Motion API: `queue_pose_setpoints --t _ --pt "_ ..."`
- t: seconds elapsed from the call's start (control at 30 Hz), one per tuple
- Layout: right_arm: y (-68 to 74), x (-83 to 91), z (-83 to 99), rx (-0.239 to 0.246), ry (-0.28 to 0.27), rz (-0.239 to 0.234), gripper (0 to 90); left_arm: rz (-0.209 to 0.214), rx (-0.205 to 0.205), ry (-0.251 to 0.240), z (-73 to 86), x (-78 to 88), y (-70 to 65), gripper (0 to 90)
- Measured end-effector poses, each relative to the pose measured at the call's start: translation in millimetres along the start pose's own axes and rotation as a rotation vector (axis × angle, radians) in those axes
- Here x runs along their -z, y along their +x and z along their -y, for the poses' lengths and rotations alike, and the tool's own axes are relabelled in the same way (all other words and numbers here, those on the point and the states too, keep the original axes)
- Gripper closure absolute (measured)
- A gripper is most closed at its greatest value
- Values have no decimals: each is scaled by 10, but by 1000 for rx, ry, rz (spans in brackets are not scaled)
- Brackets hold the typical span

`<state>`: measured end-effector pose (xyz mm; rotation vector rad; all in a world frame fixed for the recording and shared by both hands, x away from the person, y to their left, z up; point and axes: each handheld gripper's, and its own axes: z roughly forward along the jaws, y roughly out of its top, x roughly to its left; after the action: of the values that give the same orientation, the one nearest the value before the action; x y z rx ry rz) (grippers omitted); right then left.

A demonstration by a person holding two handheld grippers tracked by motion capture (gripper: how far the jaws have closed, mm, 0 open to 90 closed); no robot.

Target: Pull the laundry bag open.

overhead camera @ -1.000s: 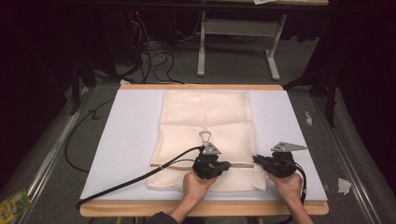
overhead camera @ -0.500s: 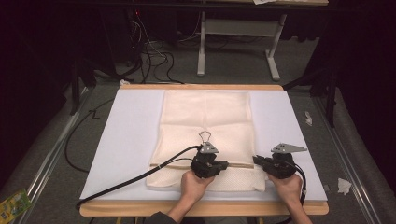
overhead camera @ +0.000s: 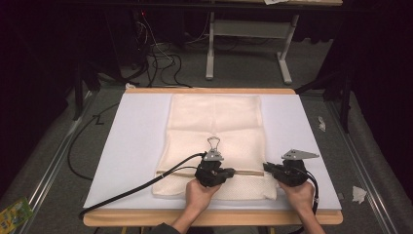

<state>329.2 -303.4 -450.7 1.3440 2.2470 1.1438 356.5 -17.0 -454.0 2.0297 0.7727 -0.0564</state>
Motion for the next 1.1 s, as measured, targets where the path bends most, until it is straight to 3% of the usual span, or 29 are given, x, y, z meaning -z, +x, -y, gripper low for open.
queue_pose_setpoints --t 0.33,0.57,0.7,0.93,1.1 --pt "9 0 -49 28 6 -1 879 -23 17 -2 20 84 32 873" --pt "20 -7 -64 35 10 -4 879 -18 18 -6 41 100 58 873" --pt "21 -7 -55 51 3 -2 879 -17 39 -7 69 100 77 873" --pt "6 -13 -24 25 3 -11 880 -24 41 -9 78 169 101 873" --pt "28 -43 -38 50 16 -4 880 -26 41 -13 88 199 106 873"
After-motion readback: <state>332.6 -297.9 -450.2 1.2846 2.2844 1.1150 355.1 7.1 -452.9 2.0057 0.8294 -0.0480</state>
